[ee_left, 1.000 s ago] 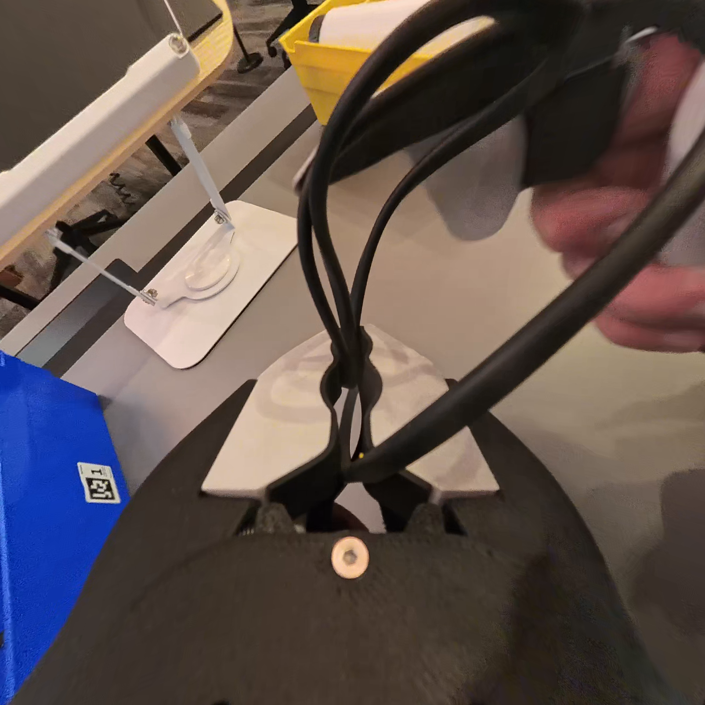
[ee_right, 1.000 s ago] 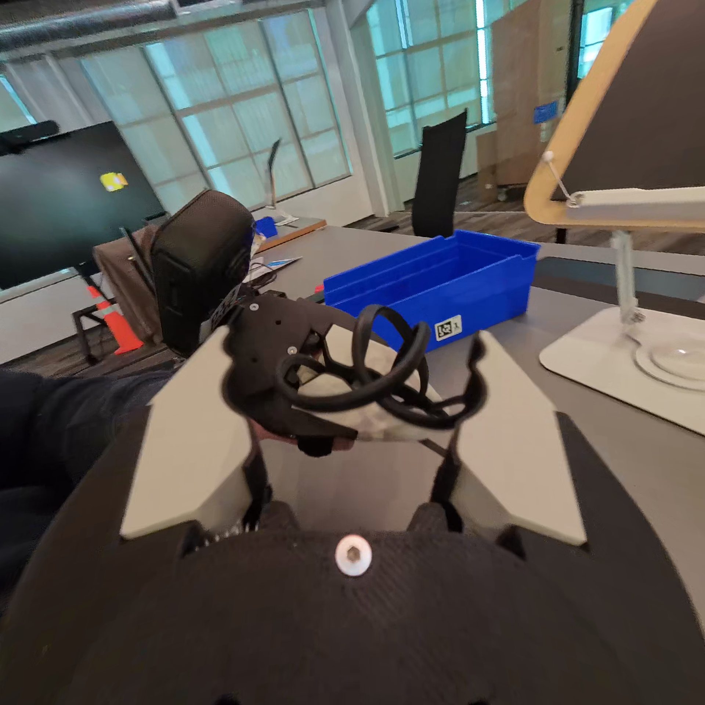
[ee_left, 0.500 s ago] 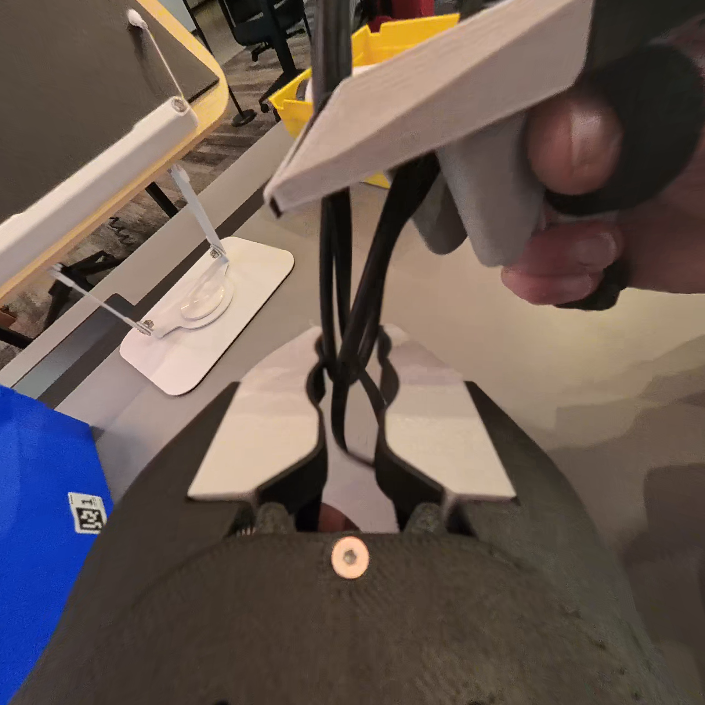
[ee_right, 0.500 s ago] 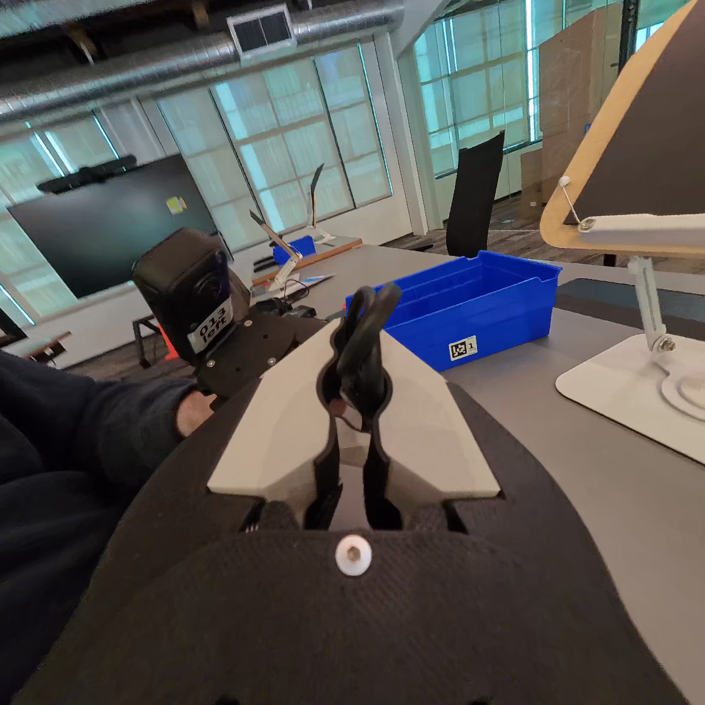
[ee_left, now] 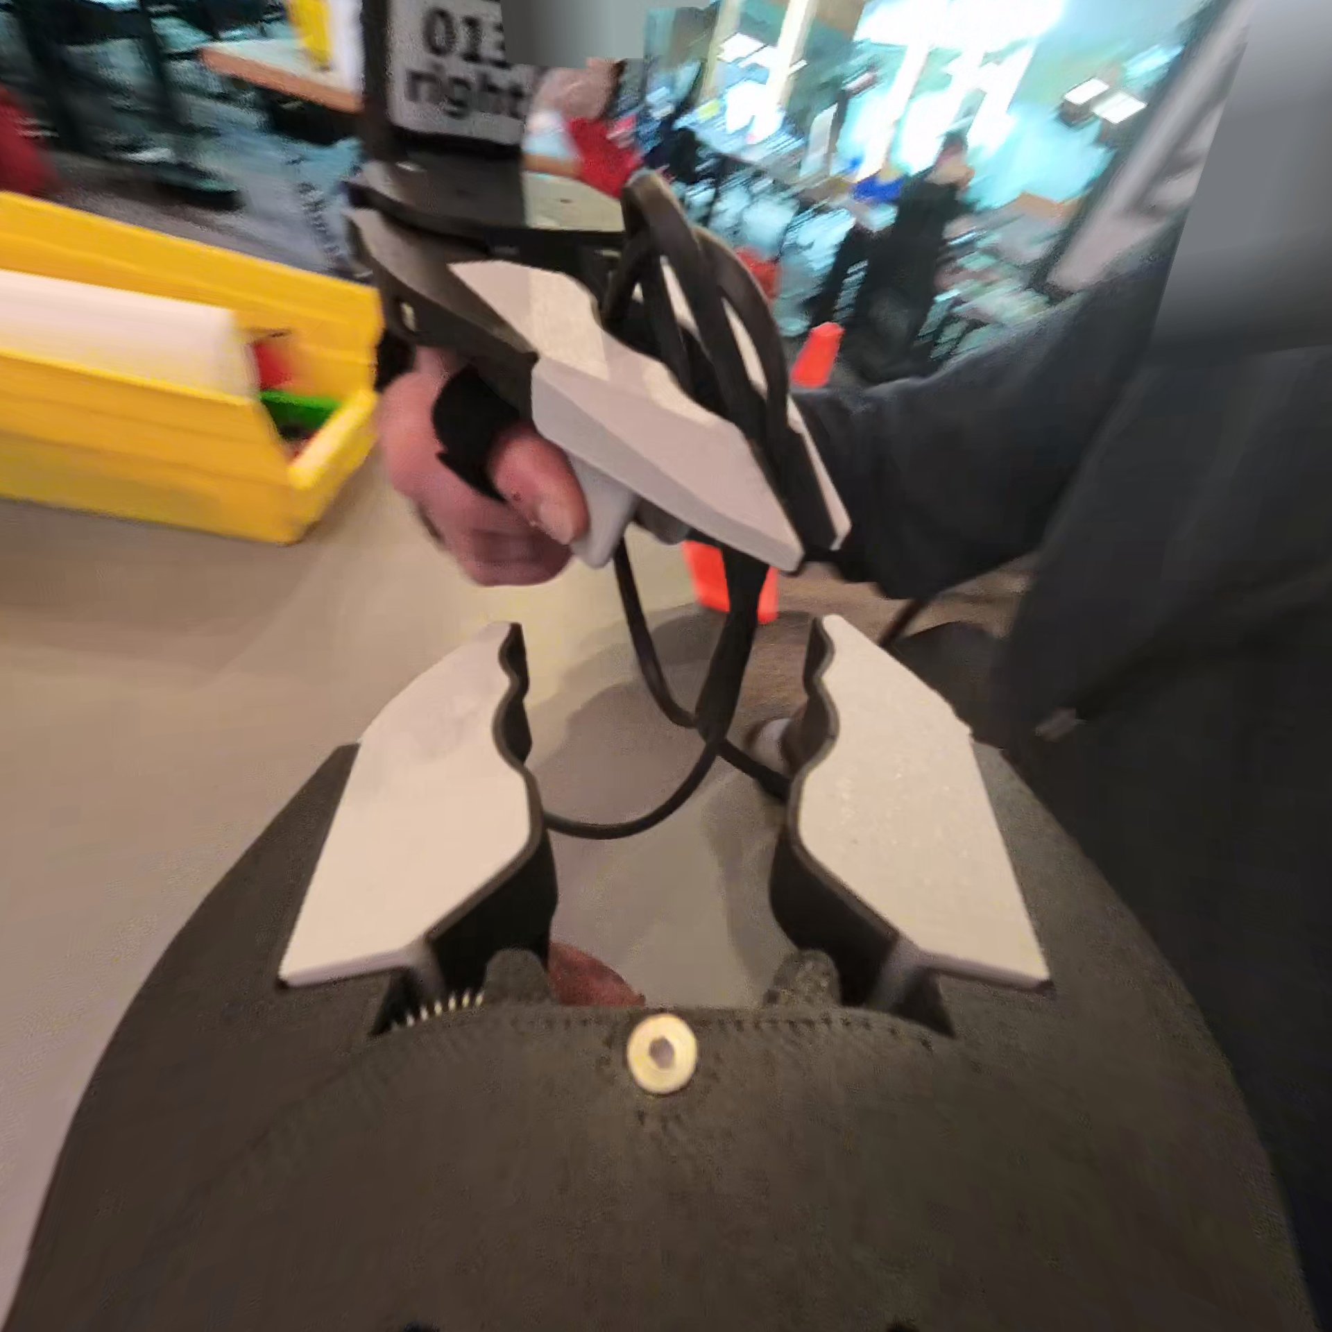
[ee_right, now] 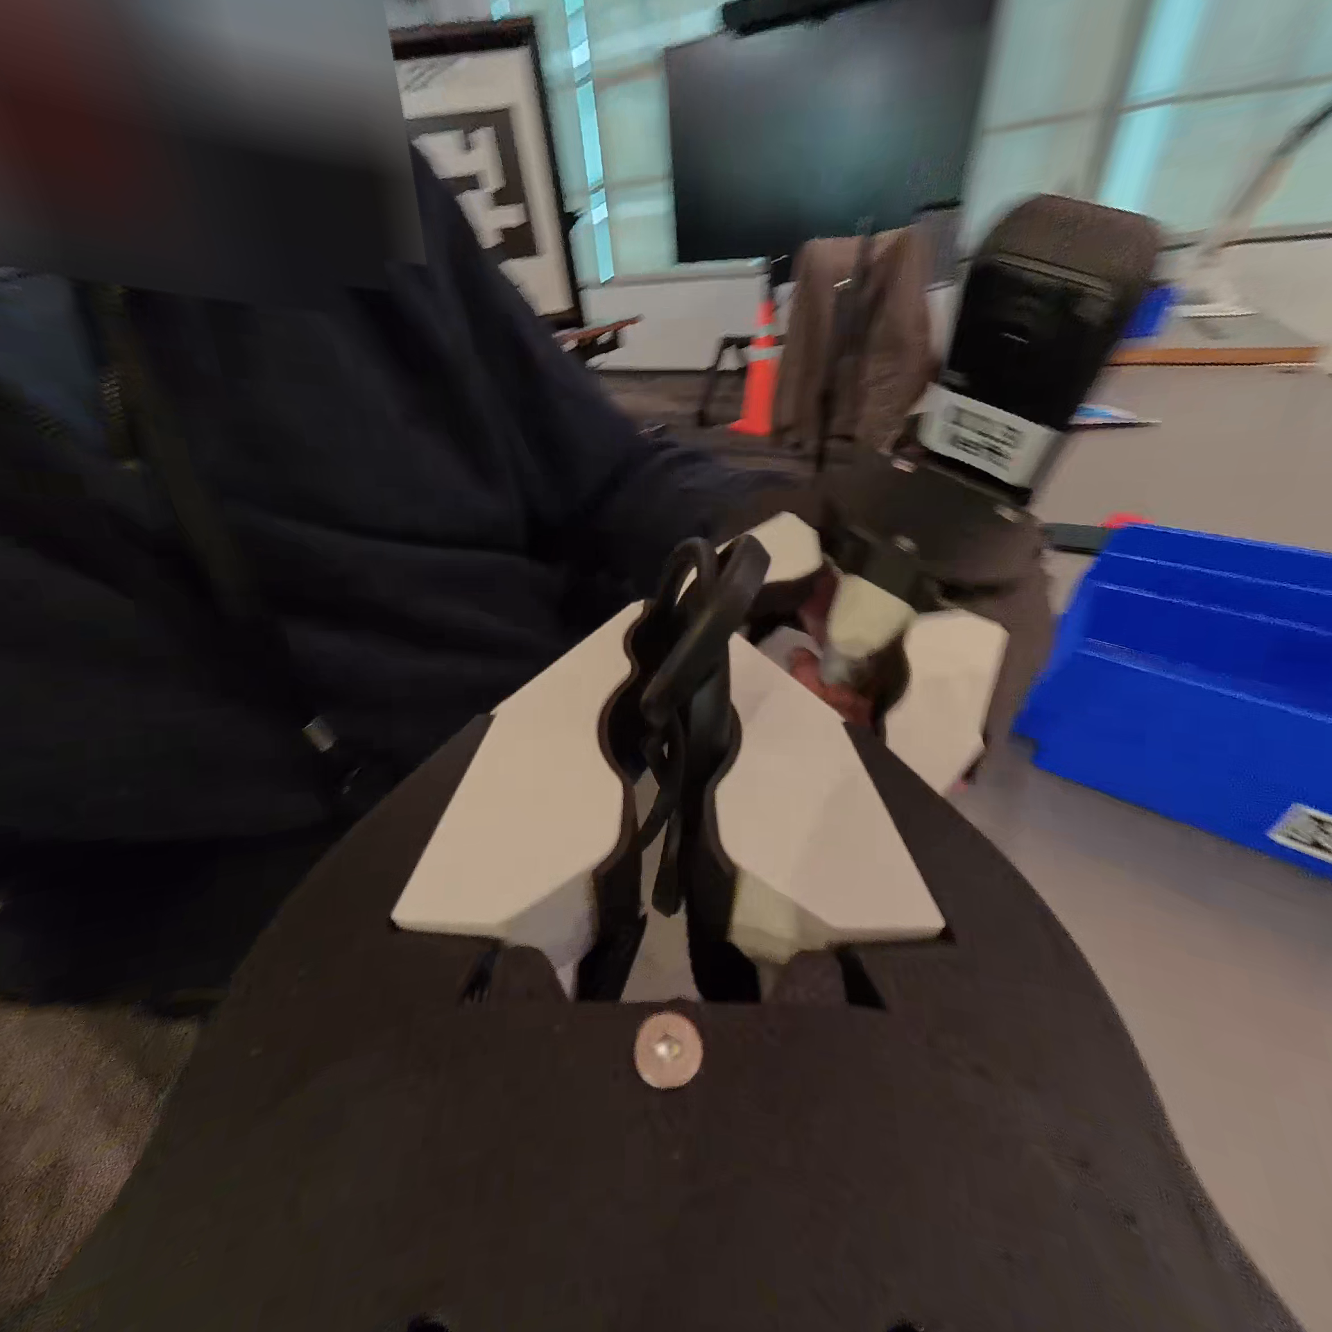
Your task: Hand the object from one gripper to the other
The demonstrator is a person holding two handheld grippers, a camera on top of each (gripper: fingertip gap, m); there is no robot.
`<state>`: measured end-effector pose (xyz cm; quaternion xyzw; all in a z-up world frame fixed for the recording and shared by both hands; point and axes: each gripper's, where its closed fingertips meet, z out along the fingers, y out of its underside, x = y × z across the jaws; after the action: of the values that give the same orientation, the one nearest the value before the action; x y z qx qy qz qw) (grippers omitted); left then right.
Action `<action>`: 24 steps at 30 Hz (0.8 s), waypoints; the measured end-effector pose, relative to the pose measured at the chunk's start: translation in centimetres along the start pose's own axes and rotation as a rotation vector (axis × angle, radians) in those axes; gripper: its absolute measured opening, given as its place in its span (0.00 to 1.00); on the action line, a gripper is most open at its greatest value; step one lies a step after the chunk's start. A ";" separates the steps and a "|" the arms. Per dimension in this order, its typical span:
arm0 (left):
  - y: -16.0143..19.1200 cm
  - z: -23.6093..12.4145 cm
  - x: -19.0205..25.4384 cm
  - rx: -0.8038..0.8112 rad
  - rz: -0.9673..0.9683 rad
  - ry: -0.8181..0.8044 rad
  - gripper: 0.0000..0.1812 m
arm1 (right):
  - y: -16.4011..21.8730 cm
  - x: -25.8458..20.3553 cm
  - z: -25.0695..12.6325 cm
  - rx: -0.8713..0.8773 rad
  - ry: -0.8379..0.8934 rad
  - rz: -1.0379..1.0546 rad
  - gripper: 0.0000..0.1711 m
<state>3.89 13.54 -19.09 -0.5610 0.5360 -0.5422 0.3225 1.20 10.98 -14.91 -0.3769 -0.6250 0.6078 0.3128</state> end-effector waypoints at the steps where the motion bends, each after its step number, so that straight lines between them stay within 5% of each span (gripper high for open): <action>1: 0.1 0.4 0.4 0.011 -0.022 0.068 0.41 | -0.1 -0.6 0.3 -0.025 -0.055 -0.019 0.03; 8: 0.7 3.9 3.2 0.030 0.009 0.310 0.34 | 0.0 -2.4 1.5 -0.093 -0.236 -0.076 0.03; 13: 0.1 4.1 3.6 0.142 0.028 0.345 0.06 | 0.2 -2.2 0.8 -0.066 -0.228 -0.055 0.03; 18: 0.1 4.1 2.0 0.159 0.021 0.212 0.03 | 0.2 -0.1 0.0 -0.055 -0.099 -0.029 0.05; 24: 0.6 1.6 -4.7 0.047 0.079 -0.318 0.03 | 1.1 5.3 -3.1 -0.141 0.366 0.082 0.41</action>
<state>6.00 17.51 -21.15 -0.6105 0.4871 -0.4458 0.4374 1.18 17.07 -16.20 -0.5272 -0.5829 0.4963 0.3687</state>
